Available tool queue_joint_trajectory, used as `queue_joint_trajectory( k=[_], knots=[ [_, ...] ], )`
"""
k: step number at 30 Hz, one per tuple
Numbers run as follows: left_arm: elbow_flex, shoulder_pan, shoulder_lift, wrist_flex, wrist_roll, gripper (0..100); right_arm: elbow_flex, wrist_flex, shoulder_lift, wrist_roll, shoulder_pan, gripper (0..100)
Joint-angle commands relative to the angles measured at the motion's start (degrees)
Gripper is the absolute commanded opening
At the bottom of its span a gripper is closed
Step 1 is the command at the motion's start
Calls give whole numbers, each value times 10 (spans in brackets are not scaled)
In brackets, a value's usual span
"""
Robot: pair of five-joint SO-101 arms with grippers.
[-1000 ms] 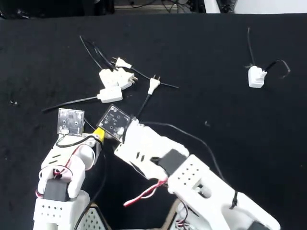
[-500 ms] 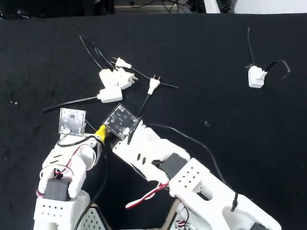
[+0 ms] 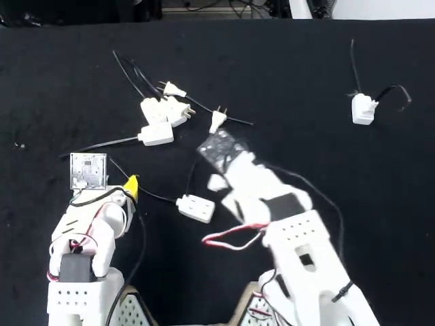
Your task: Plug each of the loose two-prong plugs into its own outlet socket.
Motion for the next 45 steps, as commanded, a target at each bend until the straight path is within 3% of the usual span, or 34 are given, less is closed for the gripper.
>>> queue_joint_trajectory(
  k=[1,5,11,16,23,35,45],
  knots=[
    [-18,-7,-5,-4,1,191,-55,37,-22,34,42,11],
    [-16,-7,-5,-4,1,191,-95,106,-21,71,97,11],
    [-18,-7,-5,-4,1,191,-73,136,-5,92,99,18],
    [-16,-7,-5,-4,1,191,-93,120,69,92,99,136],
    [-16,-9,-5,-4,1,191,-133,67,196,92,98,117],
    [-17,-10,-5,-4,1,191,-225,61,328,93,98,117],
    [-17,-10,-5,-4,1,191,-214,61,399,93,34,116]
  ],
)
